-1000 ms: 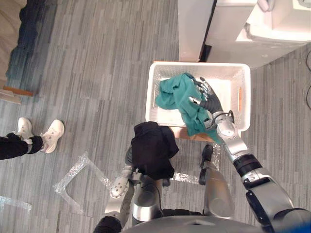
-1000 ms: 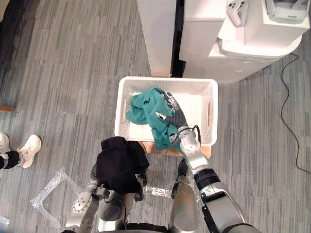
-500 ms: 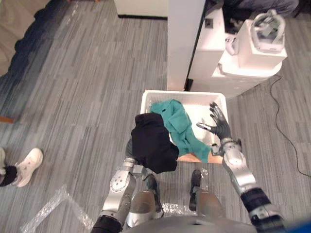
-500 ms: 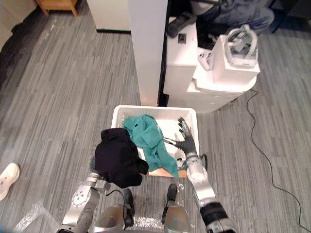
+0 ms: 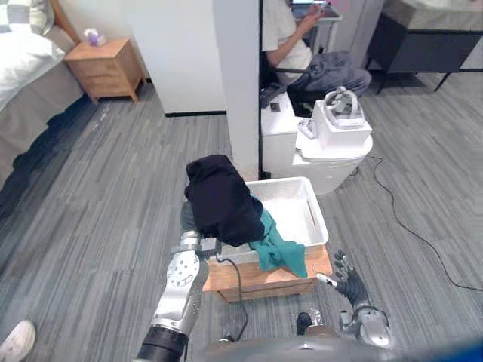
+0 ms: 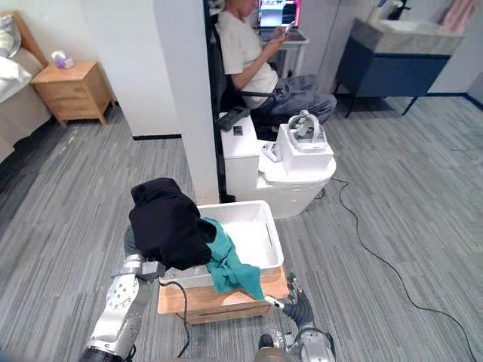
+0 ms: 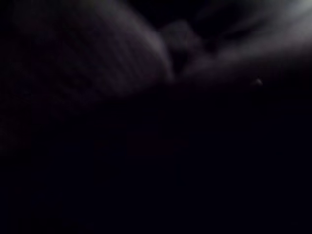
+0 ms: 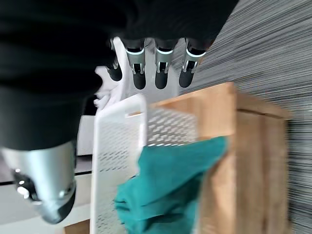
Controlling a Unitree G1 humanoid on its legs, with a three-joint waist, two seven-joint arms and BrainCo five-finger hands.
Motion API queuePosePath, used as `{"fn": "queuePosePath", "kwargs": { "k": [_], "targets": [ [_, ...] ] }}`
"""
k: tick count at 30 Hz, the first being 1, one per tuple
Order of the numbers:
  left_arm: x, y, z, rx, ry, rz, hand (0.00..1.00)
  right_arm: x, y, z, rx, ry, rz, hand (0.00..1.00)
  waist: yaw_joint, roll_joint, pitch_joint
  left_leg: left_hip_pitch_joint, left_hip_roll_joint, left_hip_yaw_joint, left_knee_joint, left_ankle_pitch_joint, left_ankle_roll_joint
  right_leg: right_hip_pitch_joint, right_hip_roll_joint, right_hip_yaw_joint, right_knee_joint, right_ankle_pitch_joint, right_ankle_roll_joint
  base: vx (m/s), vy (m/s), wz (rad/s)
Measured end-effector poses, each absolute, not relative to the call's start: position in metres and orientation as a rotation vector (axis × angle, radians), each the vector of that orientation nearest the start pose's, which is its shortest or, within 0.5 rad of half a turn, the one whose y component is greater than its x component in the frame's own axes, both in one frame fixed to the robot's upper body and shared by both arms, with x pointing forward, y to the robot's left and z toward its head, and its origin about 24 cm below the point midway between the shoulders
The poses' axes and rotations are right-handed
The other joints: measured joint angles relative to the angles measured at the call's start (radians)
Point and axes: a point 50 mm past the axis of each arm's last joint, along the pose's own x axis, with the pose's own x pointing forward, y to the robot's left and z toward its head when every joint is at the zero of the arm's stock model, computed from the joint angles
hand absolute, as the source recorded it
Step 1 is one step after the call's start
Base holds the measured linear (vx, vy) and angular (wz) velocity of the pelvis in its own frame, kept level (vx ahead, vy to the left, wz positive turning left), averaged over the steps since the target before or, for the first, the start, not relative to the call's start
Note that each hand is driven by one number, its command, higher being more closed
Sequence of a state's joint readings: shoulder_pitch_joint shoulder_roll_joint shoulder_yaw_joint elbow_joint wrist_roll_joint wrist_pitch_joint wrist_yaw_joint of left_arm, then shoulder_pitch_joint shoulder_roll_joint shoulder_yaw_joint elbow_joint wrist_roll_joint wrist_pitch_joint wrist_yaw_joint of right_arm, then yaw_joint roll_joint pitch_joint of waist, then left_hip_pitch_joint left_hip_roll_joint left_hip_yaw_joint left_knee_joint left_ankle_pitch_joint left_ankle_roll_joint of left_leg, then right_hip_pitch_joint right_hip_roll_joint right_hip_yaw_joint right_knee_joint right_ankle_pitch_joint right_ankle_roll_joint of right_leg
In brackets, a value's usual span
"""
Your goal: Tidy the bed and pick cloth on bed and put in laundry
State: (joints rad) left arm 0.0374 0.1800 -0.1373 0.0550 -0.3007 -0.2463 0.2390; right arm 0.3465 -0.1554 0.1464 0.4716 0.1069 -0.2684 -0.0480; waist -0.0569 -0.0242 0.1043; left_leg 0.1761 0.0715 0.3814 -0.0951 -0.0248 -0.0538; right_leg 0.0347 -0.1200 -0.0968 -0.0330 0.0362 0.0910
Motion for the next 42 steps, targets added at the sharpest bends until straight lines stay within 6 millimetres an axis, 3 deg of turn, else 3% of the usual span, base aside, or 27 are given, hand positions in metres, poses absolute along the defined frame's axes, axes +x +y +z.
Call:
{"fn": "queuePosePath", "kwargs": {
  "k": [7, 8, 10, 14, 17, 22, 25, 31, 38, 39, 42],
  "targets": [
    [0.278, 0.201, 0.047, -0.011, -0.064, 0.227, 1.0, 0.103, -0.178, -0.105, -0.034, 0.608, 0.0, 0.0, -0.022, -0.004, -0.004, 0.021, 0.003, 0.027, -0.003, 0.004, -0.008, 0.01, 0.011, 0.03, -0.015, 0.022, -0.008, 0.03, 0.002, -0.13],
    [0.285, 0.208, 0.047, 0.015, -0.045, 0.249, 1.0, 0.103, -0.178, -0.105, -0.031, 0.604, 0.008, 0.0, -0.037, -0.01, 0.001, 0.017, 0.004, 0.032, -0.003, 0.006, -0.005, 0.006, 0.013, 0.039, -0.017, 0.029, -0.003, 0.02, -0.005, -0.17],
    [0.295, 0.216, 0.052, 0.05, -0.04, 0.267, 1.0, 0.107, -0.176, -0.103, -0.029, 0.587, 0.018, 0.0, -0.035, -0.018, 0.019, 0.012, 0.005, 0.052, -0.003, 0.004, -0.008, -0.011, 0.014, 0.06, -0.016, 0.034, -0.006, 0.01, 0.001, -0.26],
    [0.326, 0.221, 0.087, 0.198, -0.133, 0.247, 1.0, 0.133, -0.172, -0.092, -0.014, 0.485, 0.033, 0.0, -0.04, -0.045, 0.1, -0.051, 0.002, 0.08, 0.004, 0.004, -0.009, -0.099, 0.013, 0.095, 0.016, 0.039, -0.007, -0.03, -0.009, -0.22],
    [0.343, 0.217, 0.105, 0.301, -0.169, 0.216, 1.0, 0.155, -0.172, -0.08, 0.007, 0.393, 0.03, 0.0, -0.053, -0.05, 0.16, -0.099, 0.0, 0.098, 0.022, -0.001, -0.001, -0.15, 0.011, 0.116, 0.017, 0.052, -0.004, 0.0, -0.019, -0.21],
    [0.358, 0.208, 0.115, 0.383, -0.172, 0.173, 1.0, 0.187, -0.169, -0.058, 0.047, 0.245, 0.023, 0.0, -0.064, -0.045, 0.228, -0.179, 0.019, 0.123, 0.11, -0.04, 0.0, -0.209, 0.016, 0.164, 0.025, 0.056, -0.009, 0.07, -0.005, -0.14],
    [0.361, 0.204, 0.11, 0.419, -0.155, 0.136, 1.0, 0.2, -0.168, -0.048, 0.063, 0.192, 0.017, 0.0, -0.067, -0.043, 0.273, -0.185, 0.035, 0.133, 0.167, -0.07, -0.007, -0.214, 0.023, 0.193, 0.042, 0.057, -0.01, 0.09, 0.008, -0.16],
    [0.354, 0.188, 0.097, 0.419, -0.153, 0.035, 1.0, 0.204, -0.167, -0.045, 0.078, 0.173, 0.013, 0.0, -0.07, -0.035, 0.283, -0.21, 0.05, 0.135, 0.249, -0.12, -0.004, -0.222, 0.019, 0.22, 0.061, 0.057, -0.01, 0.03, 0.026, -0.05],
    [0.311, 0.141, 0.047, 0.333, -0.075, -0.153, 1.0, 0.204, -0.166, -0.046, 0.082, 0.172, 0.013, 0.0, -0.063, -0.029, 0.284, -0.209, 0.052, 0.129, 0.301, -0.173, 0.017, -0.199, 0.017, 0.221, 0.068, 0.055, -0.01, -0.03, 0.033, 0.04],
    [0.308, 0.139, 0.044, 0.327, -0.063, -0.158, 0.0, 0.204, -0.166, -0.046, 0.081, 0.172, 0.013, 0.0, -0.063, -0.029, 0.283, -0.211, 0.053, 0.129, 0.308, -0.178, 0.016, -0.199, 0.016, 0.221, 0.068, 0.054, -0.011, -0.07, 0.029, -0.04],
    [0.298, 0.136, 0.025, 0.348, 0.029, -0.156, 0.0, 0.202, -0.166, -0.049, 0.079, 0.187, 0.011, 0.0, -0.061, -0.024, 0.281, -0.226, 0.053, 0.126, 0.333, -0.198, 0.024, -0.197, 0.01, 0.222, 0.067, 0.041, -0.013, -0.1, 0.007, -0.04]
  ]
}}
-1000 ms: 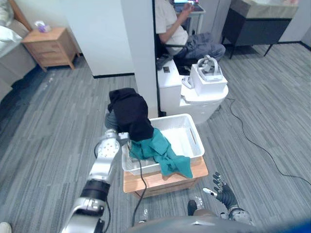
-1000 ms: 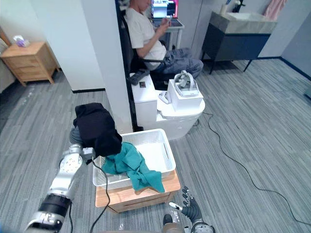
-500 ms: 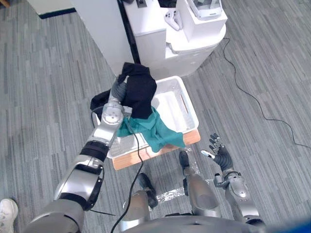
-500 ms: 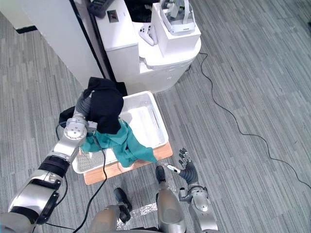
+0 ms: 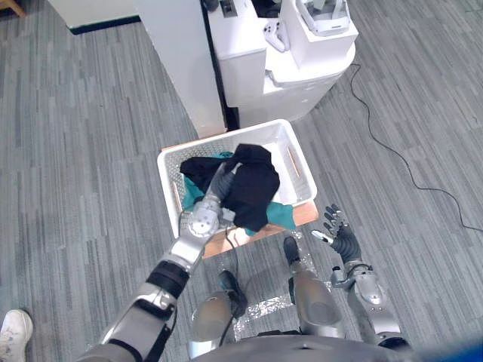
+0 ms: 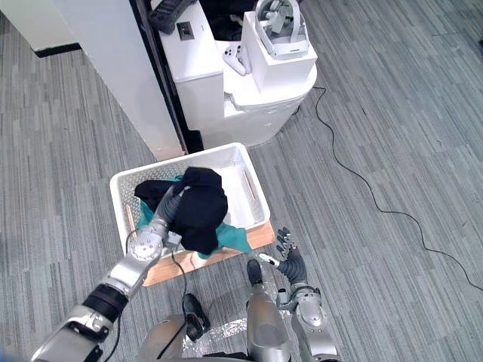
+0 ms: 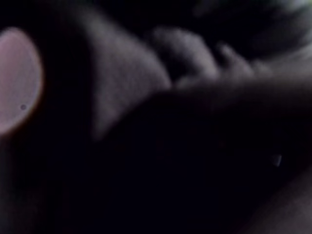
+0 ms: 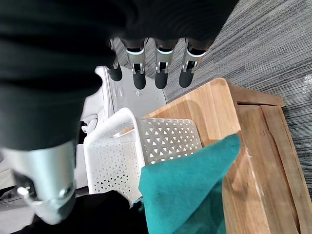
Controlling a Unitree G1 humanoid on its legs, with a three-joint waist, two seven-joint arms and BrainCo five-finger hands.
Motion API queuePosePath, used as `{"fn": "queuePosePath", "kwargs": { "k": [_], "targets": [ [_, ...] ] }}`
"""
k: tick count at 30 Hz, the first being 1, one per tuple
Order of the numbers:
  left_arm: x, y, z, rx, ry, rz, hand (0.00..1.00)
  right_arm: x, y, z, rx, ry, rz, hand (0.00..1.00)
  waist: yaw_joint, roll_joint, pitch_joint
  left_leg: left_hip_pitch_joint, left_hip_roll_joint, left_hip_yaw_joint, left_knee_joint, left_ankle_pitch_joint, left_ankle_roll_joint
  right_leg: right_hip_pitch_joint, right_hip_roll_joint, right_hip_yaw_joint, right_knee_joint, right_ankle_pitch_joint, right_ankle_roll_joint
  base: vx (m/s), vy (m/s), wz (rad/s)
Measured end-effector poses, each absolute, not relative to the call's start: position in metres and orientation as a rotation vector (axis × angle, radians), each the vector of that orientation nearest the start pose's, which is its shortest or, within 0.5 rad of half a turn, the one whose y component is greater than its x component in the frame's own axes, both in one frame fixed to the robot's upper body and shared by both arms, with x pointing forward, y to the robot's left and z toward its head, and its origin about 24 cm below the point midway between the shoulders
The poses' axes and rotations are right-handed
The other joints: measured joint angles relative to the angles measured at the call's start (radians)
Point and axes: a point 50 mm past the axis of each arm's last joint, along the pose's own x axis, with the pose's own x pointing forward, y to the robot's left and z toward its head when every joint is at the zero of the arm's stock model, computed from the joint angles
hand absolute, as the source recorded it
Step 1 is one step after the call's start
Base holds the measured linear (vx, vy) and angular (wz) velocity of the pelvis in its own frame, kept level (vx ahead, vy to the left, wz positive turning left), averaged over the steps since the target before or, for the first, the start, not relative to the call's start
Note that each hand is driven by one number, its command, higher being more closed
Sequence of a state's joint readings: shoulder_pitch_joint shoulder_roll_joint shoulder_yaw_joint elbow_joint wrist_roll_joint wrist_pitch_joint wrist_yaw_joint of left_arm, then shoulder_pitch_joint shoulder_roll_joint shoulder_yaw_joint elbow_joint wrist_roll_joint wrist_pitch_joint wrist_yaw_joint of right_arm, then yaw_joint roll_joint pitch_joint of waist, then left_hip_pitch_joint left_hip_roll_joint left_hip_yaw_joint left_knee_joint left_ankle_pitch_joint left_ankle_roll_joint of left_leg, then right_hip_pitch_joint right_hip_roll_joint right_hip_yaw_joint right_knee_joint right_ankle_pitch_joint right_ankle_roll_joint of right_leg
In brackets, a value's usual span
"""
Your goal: Tidy the bed and pick cloth on bed and put in laundry
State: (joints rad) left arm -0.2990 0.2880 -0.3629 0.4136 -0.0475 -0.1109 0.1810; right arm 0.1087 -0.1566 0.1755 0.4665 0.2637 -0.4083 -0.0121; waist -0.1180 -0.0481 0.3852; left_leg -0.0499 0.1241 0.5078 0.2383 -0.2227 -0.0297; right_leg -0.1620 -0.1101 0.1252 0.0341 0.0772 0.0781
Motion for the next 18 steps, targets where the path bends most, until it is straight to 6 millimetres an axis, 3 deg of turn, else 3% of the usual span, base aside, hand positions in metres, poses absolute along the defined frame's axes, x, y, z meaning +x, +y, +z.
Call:
{"fn": "queuePosePath", "kwargs": {
  "k": [3, 7, 12, 18],
  "targets": [
    [0.295, 0.143, 0.012, 0.398, 0.096, -0.079, 0.0, 0.195, -0.169, -0.058, 0.074, 0.23, 0.0, 0.0, -0.002, 0.014, -0.007, -0.015, 0.007, -0.01, 0.022, -0.009, -0.004, 0.0, 0.0, -0.003, 0.0, -0.016, 0.009, -0.04, -0.026, 0.07],
    [0.297, 0.159, 0.01, 0.409, 0.114, 0.04, 0.0, 0.193, -0.17, -0.059, 0.074, 0.235, -0.004, 0.0, -0.002, 0.026, -0.013, -0.022, 0.024, -0.012, 0.036, -0.008, -0.006, -0.001, 0.011, -0.004, -0.001, -0.016, 0.009, 0.01, -0.035, 0.0],
    [0.312, 0.184, 0.033, 0.4, 0.036, 0.226, 0.0, 0.192, -0.17, -0.06, 0.074, 0.239, -0.007, 0.0, -0.001, 0.026, -0.014, -0.037, 0.035, -0.026, 0.045, -0.006, -0.012, -0.004, 0.017, -0.018, -0.002, -0.015, 0.01, 0.02, -0.021, 0.06],
    [0.32, 0.207, 0.053, 0.417, -0.029, 0.328, 0.0, 0.19, -0.17, -0.06, 0.076, 0.243, -0.006, 0.0, 0.001, 0.027, -0.025, -0.027, 0.029, -0.028, 0.043, 0.0, -0.008, 0.0, 0.014, -0.019, -0.002, -0.013, 0.011, 0.02, -0.003, 0.04]
  ]
}}
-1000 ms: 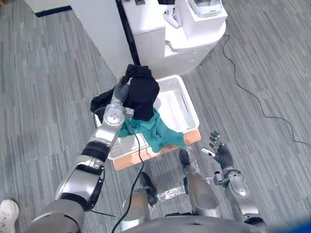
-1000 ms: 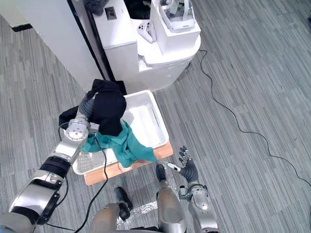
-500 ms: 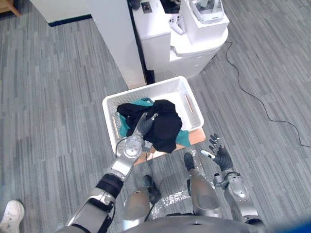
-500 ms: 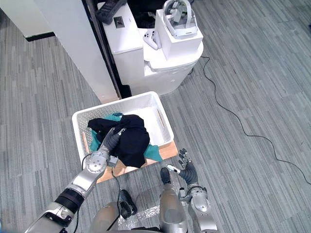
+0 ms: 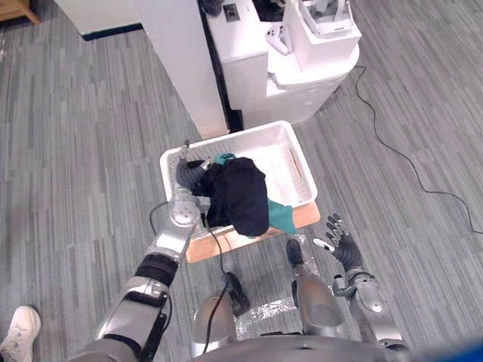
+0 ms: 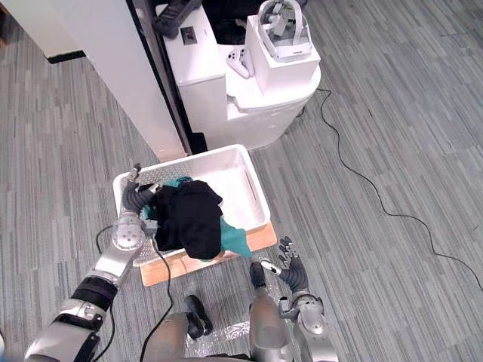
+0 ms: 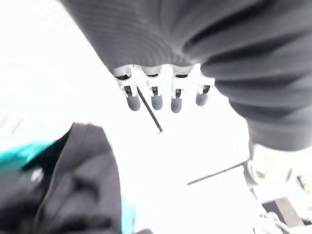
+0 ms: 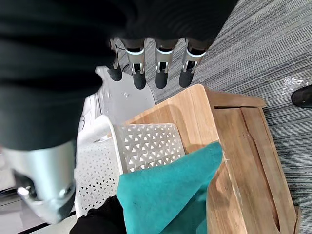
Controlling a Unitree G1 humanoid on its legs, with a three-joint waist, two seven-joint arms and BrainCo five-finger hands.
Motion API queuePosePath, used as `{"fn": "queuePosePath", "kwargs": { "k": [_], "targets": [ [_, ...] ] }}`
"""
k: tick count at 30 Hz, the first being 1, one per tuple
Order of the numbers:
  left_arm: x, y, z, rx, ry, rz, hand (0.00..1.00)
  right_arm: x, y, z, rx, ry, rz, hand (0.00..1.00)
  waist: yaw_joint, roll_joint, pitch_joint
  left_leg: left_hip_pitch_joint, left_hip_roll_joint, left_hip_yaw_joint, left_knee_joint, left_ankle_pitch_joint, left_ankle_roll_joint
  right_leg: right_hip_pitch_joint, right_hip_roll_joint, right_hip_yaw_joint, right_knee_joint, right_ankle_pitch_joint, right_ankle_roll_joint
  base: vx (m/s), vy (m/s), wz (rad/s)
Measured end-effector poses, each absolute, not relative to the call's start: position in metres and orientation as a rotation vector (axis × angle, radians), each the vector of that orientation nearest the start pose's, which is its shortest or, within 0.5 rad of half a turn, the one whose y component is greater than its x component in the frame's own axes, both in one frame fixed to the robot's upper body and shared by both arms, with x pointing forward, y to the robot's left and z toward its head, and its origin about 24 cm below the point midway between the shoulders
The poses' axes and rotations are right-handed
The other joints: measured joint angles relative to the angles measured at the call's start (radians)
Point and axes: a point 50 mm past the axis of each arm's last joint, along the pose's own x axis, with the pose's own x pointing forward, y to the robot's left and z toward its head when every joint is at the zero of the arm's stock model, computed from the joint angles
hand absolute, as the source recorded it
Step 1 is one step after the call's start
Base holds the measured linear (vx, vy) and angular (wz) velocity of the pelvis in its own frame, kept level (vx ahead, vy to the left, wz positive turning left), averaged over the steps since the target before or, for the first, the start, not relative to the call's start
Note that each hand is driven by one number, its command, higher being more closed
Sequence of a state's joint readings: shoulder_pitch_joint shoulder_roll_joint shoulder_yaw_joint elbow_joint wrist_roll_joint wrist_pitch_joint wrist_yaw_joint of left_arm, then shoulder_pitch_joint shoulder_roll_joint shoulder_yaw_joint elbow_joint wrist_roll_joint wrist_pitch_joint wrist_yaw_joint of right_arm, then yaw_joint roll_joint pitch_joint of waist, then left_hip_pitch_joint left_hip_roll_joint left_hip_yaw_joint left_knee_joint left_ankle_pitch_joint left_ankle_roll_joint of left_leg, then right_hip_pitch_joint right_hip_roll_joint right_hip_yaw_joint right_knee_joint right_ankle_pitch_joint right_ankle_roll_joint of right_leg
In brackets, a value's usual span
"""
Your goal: Tidy the bed and pick cloth on bed and put in laundry
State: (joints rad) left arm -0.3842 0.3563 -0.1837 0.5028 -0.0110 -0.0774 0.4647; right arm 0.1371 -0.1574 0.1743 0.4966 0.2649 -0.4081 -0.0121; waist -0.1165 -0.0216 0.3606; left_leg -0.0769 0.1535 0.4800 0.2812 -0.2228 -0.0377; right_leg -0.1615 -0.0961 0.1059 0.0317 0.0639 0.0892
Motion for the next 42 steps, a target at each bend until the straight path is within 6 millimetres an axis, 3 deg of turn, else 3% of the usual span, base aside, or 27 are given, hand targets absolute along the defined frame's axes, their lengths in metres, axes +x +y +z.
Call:
{"fn": "queuePosePath", "kwargs": {
  "k": [6, 9, 14, 15, 19, 21, 26, 28, 30, 33, 37, 42],
  "targets": [
    [0.319, 0.217, 0.055, 0.36, -0.017, 0.347, 0.0, 0.177, -0.167, -0.066, 0.086, 0.276, -0.001, 0.0, 0.011, -0.005, -0.032, 0.015, -0.008, -0.015, -0.017, 0.016, 0.0, 0.02, -0.01, -0.013, -0.004, 0.0, 0.0, -0.01, -0.001, 0.1],
    [0.308, 0.218, 0.053, 0.292, -0.026, 0.328, 0.0, 0.166, -0.168, -0.071, 0.092, 0.311, -0.005, 0.0, 0.021, -0.009, -0.059, 0.053, -0.016, -0.024, -0.053, 0.031, -0.003, 0.065, -0.012, -0.02, -0.022, 0.0, 0.0, -0.02, -0.023, 0.11],
    [0.263, 0.216, 0.023, 0.132, 0.038, 0.371, 0.0, 0.156, -0.172, -0.08, 0.086, 0.385, -0.021, 0.0, 0.027, -0.006, -0.115, 0.142, -0.047, -0.057, -0.166, 0.099, -0.009, 0.121, -0.018, -0.07, -0.026, -0.012, -0.003, -0.03, -0.038, 0.24],
    [0.245, 0.212, 0.012, 0.091, 0.074, 0.39, 0.0, 0.148, -0.175, -0.087, 0.09, 0.431, -0.039, 0.0, 0.033, -0.004, -0.133, 0.168, -0.051, -0.074, -0.203, 0.115, -0.012, 0.143, -0.02, -0.092, -0.028, -0.02, -0.002, -0.04, -0.041, 0.36],
    [0.213, 0.208, -0.01, 0.036, 0.158, 0.441, 0.0, 0.121, -0.182, -0.105, 0.081, 0.556, -0.077, 0.0, 0.061, 0.003, -0.184, 0.202, -0.063, -0.108, -0.276, 0.15, -0.024, 0.178, -0.022, -0.13, -0.031, -0.046, -0.003, -0.03, -0.034, 0.36],
    [0.197, 0.218, -0.02, 0.006, 0.204, 0.524, 0.0, 0.107, -0.187, -0.114, 0.078, 0.622, -0.096, 0.0, 0.075, 0.012, -0.213, 0.213, -0.069, -0.134, -0.311, 0.169, -0.019, 0.193, -0.025, -0.161, -0.037, -0.054, 0.002, 0.0, -0.024, 0.4],
    [0.163, 0.253, -0.034, -0.081, 0.287, 0.71, 0.0, 0.094, -0.196, -0.126, 0.08, 0.703, -0.123, 0.0, 0.085, 0.014, -0.239, 0.242, -0.073, -0.152, -0.35, 0.192, -0.026, 0.225, -0.024, -0.18, -0.061, -0.051, 0.003, 0.01, -0.009, 0.13],
    [0.153, 0.26, -0.047, -0.148, 0.356, 0.741, 0.0, 0.088, -0.2, -0.13, 0.085, 0.731, -0.142, 0.0, 0.096, 0.016, -0.242, 0.26, -0.074, -0.158, -0.358, 0.194, -0.024, 0.245, -0.024, -0.187, -0.07, -0.047, 0.002, 0.06, 0.003, 0.07],
    [0.136, 0.263, -0.073, -0.174, 0.501, 0.736, 0.0, 0.081, -0.204, -0.134, 0.088, 0.765, -0.162, 0.0, 0.104, 0.017, -0.248, 0.287, -0.075, -0.157, -0.37, 0.198, -0.021, 0.266, -0.023, -0.189, -0.075, -0.044, 0.007, 0.07, 0.012, -0.01],
    [0.113, 0.259, -0.098, -0.181, 0.654, 0.689, 0.0, 0.076, -0.207, -0.138, 0.091, 0.795, -0.18, 0.0, 0.106, 0.009, -0.257, 0.299, -0.076, -0.156, -0.378, 0.197, -0.021, 0.275, -0.022, -0.193, -0.09, -0.044, 0.008, 0.03, 0.004, 0.0],
    [0.064, 0.239, -0.138, -0.23, 0.909, 0.578, 0.0, 0.071, -0.212, -0.144, 0.117, 0.834, -0.226, 0.0, 0.108, 0.005, -0.264, 0.309, -0.075, -0.134, -0.378, 0.188, -0.028, 0.278, -0.017, -0.18, -0.101, -0.044, 0.007, 0.04, 0.004, -0.12],
    [0.039, 0.221, -0.153, -0.246, 1.026, 0.499, 0.0, 0.062, -0.213, -0.149, 0.127, 0.875, -0.237, 0.0, 0.107, 0.012, -0.27, 0.325, -0.068, -0.128, -0.378, 0.182, -0.036, 0.297, -0.008, -0.176, -0.107, -0.046, 0.004, 0.0, -0.014, -0.04]
  ]
}}
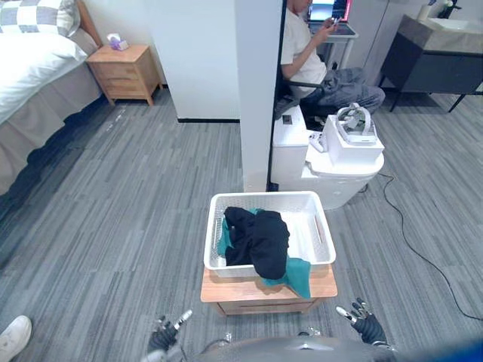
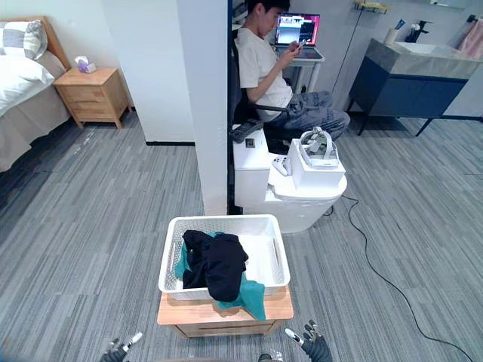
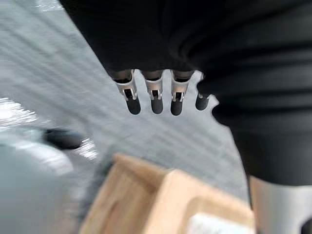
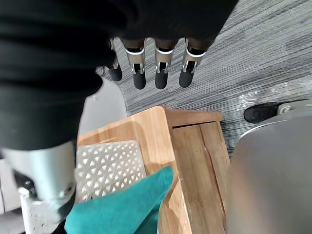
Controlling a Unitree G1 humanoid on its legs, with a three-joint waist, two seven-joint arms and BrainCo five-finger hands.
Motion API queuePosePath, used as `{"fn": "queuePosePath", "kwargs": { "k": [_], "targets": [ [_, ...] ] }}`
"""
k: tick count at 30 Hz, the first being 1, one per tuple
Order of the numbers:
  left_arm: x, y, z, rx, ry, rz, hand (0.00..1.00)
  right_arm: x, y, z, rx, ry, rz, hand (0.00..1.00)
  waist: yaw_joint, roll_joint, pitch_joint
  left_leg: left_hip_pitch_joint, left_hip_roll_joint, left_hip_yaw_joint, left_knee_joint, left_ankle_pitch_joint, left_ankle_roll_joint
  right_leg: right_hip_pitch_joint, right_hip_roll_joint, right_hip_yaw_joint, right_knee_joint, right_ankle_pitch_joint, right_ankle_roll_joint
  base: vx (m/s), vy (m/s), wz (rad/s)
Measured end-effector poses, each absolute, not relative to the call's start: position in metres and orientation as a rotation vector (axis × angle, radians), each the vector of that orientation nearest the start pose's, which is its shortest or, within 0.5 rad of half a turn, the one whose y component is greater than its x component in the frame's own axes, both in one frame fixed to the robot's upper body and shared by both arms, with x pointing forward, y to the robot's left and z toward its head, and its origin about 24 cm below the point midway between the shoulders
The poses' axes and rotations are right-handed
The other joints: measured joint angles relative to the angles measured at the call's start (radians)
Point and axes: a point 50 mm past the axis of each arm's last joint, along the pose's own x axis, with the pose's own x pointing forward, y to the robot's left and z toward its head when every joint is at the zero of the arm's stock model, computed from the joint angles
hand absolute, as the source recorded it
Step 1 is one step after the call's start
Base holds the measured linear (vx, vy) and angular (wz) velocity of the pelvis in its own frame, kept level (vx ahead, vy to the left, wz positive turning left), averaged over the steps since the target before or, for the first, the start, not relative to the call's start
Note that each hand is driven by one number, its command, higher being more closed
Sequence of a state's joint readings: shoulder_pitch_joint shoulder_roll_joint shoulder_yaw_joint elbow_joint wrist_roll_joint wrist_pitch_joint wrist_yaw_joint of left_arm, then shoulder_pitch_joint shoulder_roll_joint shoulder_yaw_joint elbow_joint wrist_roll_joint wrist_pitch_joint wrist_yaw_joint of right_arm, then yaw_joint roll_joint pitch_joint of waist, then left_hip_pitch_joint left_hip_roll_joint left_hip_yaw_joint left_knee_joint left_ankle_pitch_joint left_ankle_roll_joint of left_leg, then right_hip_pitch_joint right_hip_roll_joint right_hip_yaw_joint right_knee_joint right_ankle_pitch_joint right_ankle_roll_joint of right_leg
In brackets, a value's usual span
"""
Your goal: Tidy the bed and pick cloth on bed and put in laundry
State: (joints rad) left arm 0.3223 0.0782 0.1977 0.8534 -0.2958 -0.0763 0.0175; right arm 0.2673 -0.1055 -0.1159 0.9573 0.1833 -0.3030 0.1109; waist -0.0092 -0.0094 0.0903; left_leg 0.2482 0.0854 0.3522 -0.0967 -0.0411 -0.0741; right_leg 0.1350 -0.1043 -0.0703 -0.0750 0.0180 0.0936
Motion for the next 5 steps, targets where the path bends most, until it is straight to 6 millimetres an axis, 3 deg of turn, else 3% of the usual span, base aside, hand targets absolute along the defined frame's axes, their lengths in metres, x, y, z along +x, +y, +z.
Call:
{"fn": "queuePosePath", "kwargs": {
  "k": [5],
  "targets": [
    [0.0305, 0.2139, -0.1598, -0.196, 1.104, 0.438, 0.0, 0.0532, -0.2099, -0.1534, 0.122, 0.935, -0.196, 0.0, -0.001, 0.013, -0.009, 0.001, 0.008, 0.012, 0.0, -0.002, -0.003, 0.002, 0.005, 0.002, -0.007, -0.001, -0.001, -0.03, -0.029, -0.02]
  ]
}}
